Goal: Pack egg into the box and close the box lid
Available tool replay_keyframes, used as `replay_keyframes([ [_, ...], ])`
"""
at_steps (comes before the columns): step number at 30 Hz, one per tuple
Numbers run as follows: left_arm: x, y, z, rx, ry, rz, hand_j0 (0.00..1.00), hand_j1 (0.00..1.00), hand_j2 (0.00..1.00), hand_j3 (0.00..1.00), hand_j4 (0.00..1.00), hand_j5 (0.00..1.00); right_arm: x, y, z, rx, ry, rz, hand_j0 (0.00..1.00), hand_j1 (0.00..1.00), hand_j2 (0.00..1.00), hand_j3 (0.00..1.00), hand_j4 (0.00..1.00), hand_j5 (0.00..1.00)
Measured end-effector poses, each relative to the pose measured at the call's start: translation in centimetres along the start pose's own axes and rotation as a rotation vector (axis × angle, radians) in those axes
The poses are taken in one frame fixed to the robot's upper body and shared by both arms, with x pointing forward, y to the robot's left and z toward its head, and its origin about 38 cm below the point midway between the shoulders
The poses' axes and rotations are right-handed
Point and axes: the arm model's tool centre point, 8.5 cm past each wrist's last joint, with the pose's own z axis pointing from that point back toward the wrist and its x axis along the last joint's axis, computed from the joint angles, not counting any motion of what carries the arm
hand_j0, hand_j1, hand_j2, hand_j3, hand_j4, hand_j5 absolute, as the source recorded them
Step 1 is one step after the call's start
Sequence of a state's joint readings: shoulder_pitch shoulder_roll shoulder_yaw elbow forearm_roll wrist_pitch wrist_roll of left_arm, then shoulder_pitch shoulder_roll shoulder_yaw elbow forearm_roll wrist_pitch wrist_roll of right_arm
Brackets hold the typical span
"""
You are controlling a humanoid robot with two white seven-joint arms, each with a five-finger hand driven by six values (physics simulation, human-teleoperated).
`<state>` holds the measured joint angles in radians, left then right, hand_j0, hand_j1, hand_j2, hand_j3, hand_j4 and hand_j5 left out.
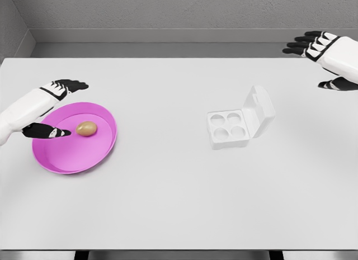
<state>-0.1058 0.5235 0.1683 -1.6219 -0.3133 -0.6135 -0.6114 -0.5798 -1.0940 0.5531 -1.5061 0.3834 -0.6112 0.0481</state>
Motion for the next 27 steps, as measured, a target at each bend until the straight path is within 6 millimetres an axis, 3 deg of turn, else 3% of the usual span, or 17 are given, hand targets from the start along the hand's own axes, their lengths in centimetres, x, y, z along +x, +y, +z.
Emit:
replay_keyframes([
  [7, 0.1, -0.2, -0.1, -0.011, 0.0, -0.007, 1.0, 1.0, 1.0, 1.0, 1.0, 1.0, 0.0, -0.2, 0.2, 0.005, 0.001, 0.006, 1.0, 1.0, 1.0, 1.0, 1.0, 1.0],
  [10, 1.2, 0.4, -0.3, -0.026, -0.023, -0.056, 1.0, 1.0, 1.0, 1.0, 1.0, 1.0, -0.1, -0.2, 0.3, 0.008, 0.004, 0.007, 1.0, 1.0, 1.0, 1.0, 1.0, 1.0],
  [15, 1.9, 3.4, -0.9, 0.003, 0.072, -0.061, 1.0, 1.0, 1.0, 1.0, 1.0, 1.0, 0.2, 1.2, -0.3, 0.035, -0.005, 0.002, 1.0, 1.0, 1.0, 1.0, 1.0, 1.0],
  [18, 1.9, 7.6, -2.7, 0.078, 0.152, -0.035, 1.0, 1.0, 1.0, 1.0, 1.0, 1.0, -0.2, 3.1, -0.8, 0.089, 0.009, -0.011, 1.0, 1.0, 1.0, 1.0, 1.0, 1.0],
  [19, 1.9, 8.0, -3.4, 0.079, 0.171, -0.016, 1.0, 1.0, 1.0, 1.0, 1.0, 1.0, -0.4, 3.7, -0.8, 0.114, 0.017, -0.016, 1.0, 1.0, 1.0, 1.0, 1.0, 1.0],
  [27, 2.5, 3.9, -5.9, -0.104, 0.204, 0.029, 1.0, 1.0, 1.0, 1.0, 1.0, 1.0, -1.1, 6.0, -0.5, 0.227, 0.045, -0.037, 1.0, 1.0, 1.0, 1.0, 1.0, 1.0],
])
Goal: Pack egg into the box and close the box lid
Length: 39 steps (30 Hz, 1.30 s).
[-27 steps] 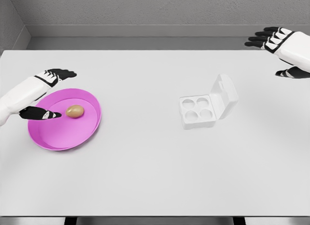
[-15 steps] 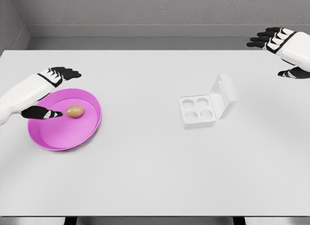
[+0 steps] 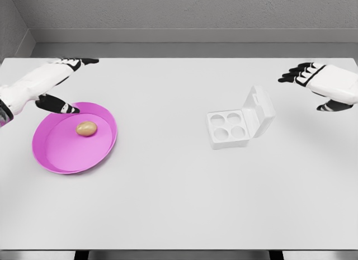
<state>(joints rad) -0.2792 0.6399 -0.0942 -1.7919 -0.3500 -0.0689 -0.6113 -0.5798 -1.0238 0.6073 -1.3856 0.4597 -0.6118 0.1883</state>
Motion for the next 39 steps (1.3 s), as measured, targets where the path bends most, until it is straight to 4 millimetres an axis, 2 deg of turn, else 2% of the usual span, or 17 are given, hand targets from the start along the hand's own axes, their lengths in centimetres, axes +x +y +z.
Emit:
replay_keyframes([
  [8, -0.7, -2.5, 0.0, -0.132, 0.052, -0.025, 1.0, 1.0, 1.0, 1.0, 1.0, 1.0, -1.3, 3.0, -0.7, 0.072, 0.044, -0.053, 1.0, 1.0, 1.0, 1.0, 1.0, 1.0],
  [16, -1.5, -3.7, 0.6, -0.241, 0.107, -0.074, 0.97, 0.97, 0.97, 0.97, 0.97, 0.97, -1.8, 5.1, -2.0, 0.141, 0.065, -0.107, 1.0, 1.0, 1.0, 1.0, 1.0, 1.0],
  [18, -1.6, -4.1, 0.8, -0.27, 0.114, -0.091, 0.94, 0.94, 0.94, 0.94, 0.94, 0.94, -1.8, 5.2, -2.2, 0.144, 0.065, -0.11, 1.0, 1.0, 1.0, 1.0, 1.0, 1.0],
  [20, -1.7, -4.4, 1.0, -0.289, 0.116, -0.098, 0.86, 0.86, 0.86, 0.86, 0.86, 0.86, -1.9, 4.8, -2.3, 0.141, 0.066, -0.107, 1.0, 1.0, 1.0, 1.0, 1.0, 1.0],
  [21, -1.7, -4.6, 1.0, -0.296, 0.118, -0.1, 0.79, 0.79, 0.79, 0.79, 0.79, 0.79, -2.0, 4.6, -2.3, 0.138, 0.067, -0.106, 1.0, 1.0, 1.0, 1.0, 1.0, 1.0],
  [25, -2.0, -4.7, 0.9, -0.31, 0.134, -0.128, 0.79, 0.79, 0.79, 0.79, 0.79, 0.79, -2.1, 4.2, -2.4, 0.132, 0.068, -0.103, 1.0, 1.0, 1.0, 1.0, 1.0, 1.0],
  [27, -2.0, -4.9, 0.8, -0.314, 0.137, -0.142, 0.73, 0.73, 0.73, 0.73, 0.73, 0.73, -2.2, 4.3, -2.3, 0.133, 0.07, -0.104, 1.0, 1.0, 1.0, 1.0, 1.0, 1.0],
  [31, -1.9, -4.4, 0.0, -0.306, 0.137, -0.161, 0.74, 0.74, 0.74, 0.74, 0.74, 0.74, -2.2, 4.4, -2.1, 0.138, 0.073, -0.105, 1.0, 1.0, 1.0, 1.0, 1.0, 1.0],
  [39, -1.7, -6.2, -0.9, -0.339, 0.139, -0.179, 0.78, 0.78, 0.78, 0.78, 0.78, 0.78, -2.2, 4.5, -1.9, 0.141, 0.073, -0.103, 1.0, 1.0, 1.0, 1.0, 1.0, 1.0],
])
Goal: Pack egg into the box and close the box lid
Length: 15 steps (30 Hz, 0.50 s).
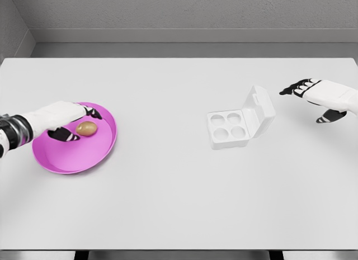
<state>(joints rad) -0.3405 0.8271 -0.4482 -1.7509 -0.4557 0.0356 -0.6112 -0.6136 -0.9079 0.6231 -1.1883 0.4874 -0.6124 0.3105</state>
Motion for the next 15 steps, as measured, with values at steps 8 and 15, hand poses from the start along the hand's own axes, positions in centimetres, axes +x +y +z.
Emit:
replay_keyframes([
  [8, 0.4, -0.4, -0.8, -0.002, 0.0, -0.005, 0.77, 0.77, 0.77, 0.77, 0.77, 0.77, -0.1, 0.1, 0.2, 0.007, 0.003, 0.003, 1.0, 1.0, 1.0, 1.0, 1.0, 1.0],
  [15, 0.4, -0.9, -1.5, -0.004, 0.011, -0.002, 0.77, 0.77, 0.77, 0.77, 0.77, 0.77, -0.1, 0.1, 0.2, 0.006, 0.004, 0.003, 1.0, 1.0, 1.0, 1.0, 1.0, 1.0],
])
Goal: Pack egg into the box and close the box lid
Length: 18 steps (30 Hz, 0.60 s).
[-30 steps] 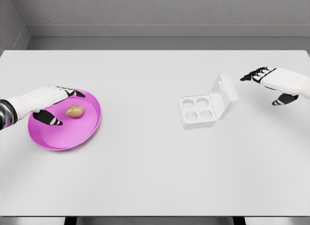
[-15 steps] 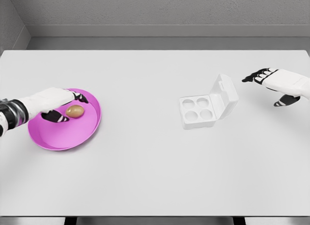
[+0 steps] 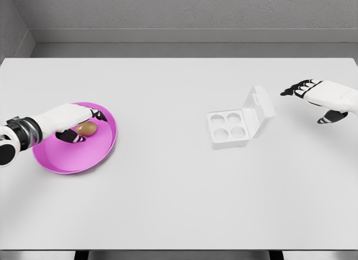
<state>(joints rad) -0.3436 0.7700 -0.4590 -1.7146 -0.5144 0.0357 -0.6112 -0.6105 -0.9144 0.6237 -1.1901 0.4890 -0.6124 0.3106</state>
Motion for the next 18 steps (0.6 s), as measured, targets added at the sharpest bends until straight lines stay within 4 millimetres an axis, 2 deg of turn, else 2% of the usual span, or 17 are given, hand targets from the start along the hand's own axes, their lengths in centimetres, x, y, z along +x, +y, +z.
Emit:
replay_keyframes([
  [18, -0.13, -0.82, -0.99, -0.01, 0.021, -0.004, 0.76, 0.76, 0.76, 0.76, 0.76, 0.76, 0.01, 0.04, 0.01, 0.0, 0.0, -0.002, 1.0, 1.0, 1.0, 1.0, 1.0, 1.0],
])
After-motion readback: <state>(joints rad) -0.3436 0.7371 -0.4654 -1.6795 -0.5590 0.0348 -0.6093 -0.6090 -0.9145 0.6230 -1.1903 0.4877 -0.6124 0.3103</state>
